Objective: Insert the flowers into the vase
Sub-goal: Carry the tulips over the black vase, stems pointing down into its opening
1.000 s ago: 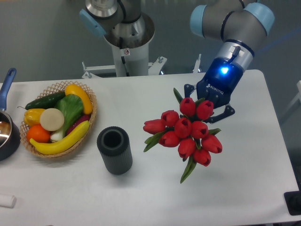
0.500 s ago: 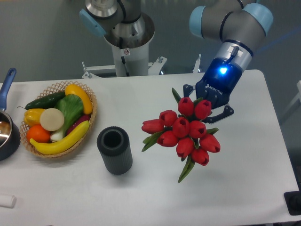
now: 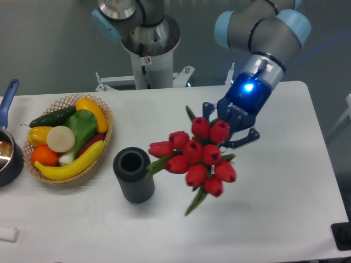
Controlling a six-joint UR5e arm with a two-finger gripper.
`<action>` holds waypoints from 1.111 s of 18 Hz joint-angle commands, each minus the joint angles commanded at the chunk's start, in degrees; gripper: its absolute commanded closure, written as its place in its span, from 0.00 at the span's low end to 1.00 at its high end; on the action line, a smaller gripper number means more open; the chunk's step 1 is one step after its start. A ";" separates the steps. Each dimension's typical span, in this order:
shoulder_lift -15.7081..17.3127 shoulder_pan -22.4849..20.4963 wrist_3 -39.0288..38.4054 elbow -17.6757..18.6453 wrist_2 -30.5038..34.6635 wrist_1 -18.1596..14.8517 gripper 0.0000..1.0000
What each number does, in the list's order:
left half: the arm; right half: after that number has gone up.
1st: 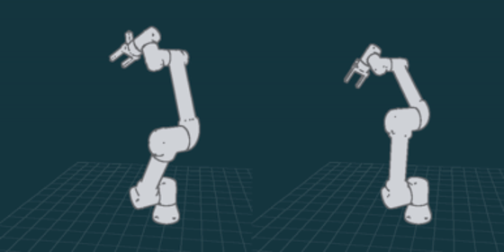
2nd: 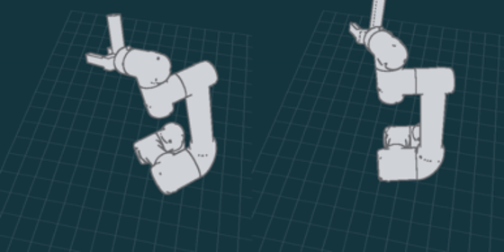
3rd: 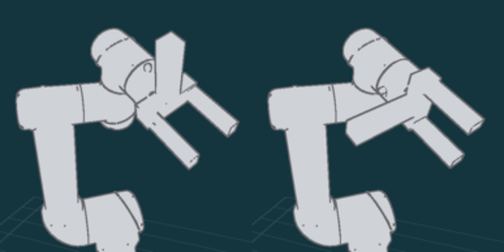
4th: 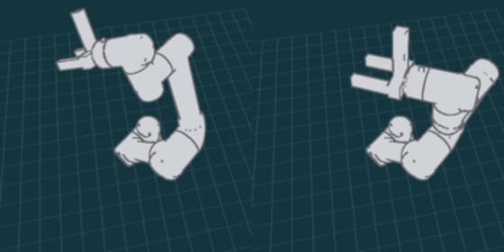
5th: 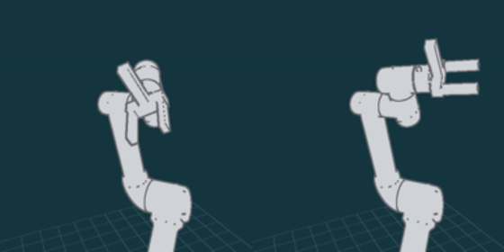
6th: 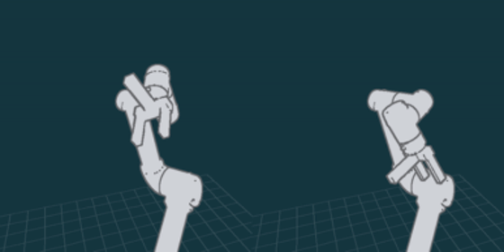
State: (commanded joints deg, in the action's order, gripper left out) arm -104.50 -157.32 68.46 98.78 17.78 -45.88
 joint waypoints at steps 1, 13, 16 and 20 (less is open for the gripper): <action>0.09 0.00 0.97 1.31 -4.12 0.00 0.84; 3.34 2.29 3.61 7.91 -16.20 0.26 0.84; 4.92 3.24 3.61 9.23 -16.29 0.26 0.84; 5.36 4.13 3.79 10.81 -16.29 0.26 0.84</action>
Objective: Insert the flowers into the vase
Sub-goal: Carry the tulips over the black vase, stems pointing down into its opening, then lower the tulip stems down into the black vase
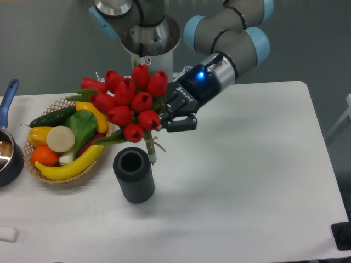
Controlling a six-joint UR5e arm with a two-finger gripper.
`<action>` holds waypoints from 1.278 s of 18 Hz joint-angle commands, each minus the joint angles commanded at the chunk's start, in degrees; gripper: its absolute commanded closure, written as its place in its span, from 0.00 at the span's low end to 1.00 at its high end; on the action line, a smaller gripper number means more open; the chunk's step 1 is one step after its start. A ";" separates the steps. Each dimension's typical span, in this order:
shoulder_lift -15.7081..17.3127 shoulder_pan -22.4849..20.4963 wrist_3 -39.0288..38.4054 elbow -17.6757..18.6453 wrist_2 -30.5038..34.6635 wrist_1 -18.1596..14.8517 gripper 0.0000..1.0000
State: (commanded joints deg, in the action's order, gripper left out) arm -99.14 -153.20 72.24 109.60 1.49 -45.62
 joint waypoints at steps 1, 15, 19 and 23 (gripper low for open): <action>0.00 0.61 0.09 0.26 0.00 0.00 0.84; -2.46 2.64 1.05 1.23 0.17 0.09 0.84; -4.48 3.26 2.99 2.03 0.53 0.18 0.84; -5.10 3.26 4.04 2.90 0.61 0.35 0.84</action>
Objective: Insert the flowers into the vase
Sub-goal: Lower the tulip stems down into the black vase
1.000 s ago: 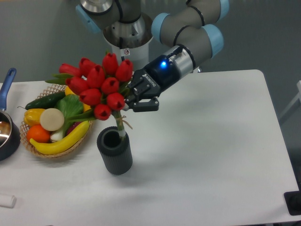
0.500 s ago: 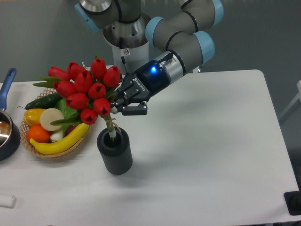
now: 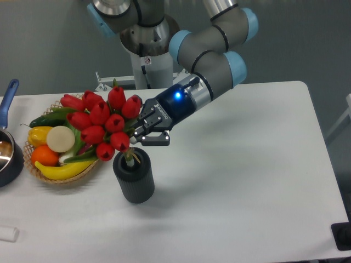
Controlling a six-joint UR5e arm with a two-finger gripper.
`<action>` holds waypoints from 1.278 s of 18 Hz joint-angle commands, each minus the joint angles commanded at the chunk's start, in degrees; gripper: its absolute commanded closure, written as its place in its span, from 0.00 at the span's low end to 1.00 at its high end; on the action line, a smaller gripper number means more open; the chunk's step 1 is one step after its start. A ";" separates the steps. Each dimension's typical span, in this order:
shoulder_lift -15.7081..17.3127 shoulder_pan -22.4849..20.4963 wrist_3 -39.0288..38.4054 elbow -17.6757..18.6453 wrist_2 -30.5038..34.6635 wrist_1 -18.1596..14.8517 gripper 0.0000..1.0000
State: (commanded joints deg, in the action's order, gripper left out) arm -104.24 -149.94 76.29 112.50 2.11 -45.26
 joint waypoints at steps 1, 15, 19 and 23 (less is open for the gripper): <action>0.00 0.00 0.52 0.18 0.09 0.00 0.84; -2.55 -0.09 6.41 2.99 0.18 0.00 0.84; -3.42 -0.09 9.22 3.87 1.22 0.00 0.84; -3.78 -0.17 9.49 3.78 2.73 0.09 0.84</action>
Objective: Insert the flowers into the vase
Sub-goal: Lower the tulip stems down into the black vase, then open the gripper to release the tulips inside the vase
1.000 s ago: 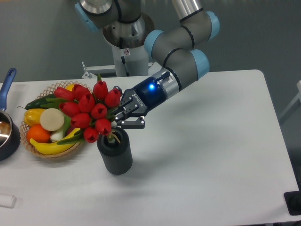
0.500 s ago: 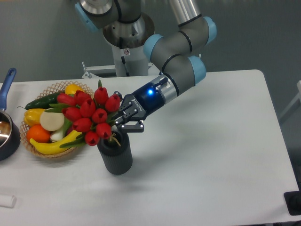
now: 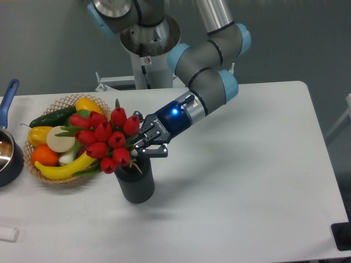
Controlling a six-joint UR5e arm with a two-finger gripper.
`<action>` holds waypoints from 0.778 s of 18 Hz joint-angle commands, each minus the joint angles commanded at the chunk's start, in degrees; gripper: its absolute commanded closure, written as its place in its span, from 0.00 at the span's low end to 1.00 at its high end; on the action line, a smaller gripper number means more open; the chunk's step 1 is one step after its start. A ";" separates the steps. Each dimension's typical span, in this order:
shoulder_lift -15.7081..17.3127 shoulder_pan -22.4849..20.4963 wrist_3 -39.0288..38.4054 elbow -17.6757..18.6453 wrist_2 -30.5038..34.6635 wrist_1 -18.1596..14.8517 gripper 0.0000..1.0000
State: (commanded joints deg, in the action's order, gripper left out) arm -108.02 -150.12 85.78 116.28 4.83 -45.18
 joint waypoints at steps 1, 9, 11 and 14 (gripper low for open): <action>0.00 -0.09 0.00 0.00 0.09 -0.09 0.84; -0.88 -0.18 0.09 0.70 2.02 -0.09 0.84; -1.32 -0.18 0.09 0.79 2.11 -0.09 0.84; -1.32 -0.18 0.52 1.05 2.02 -0.09 0.84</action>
State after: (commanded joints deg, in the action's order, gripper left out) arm -109.34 -150.29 86.31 117.33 6.86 -45.26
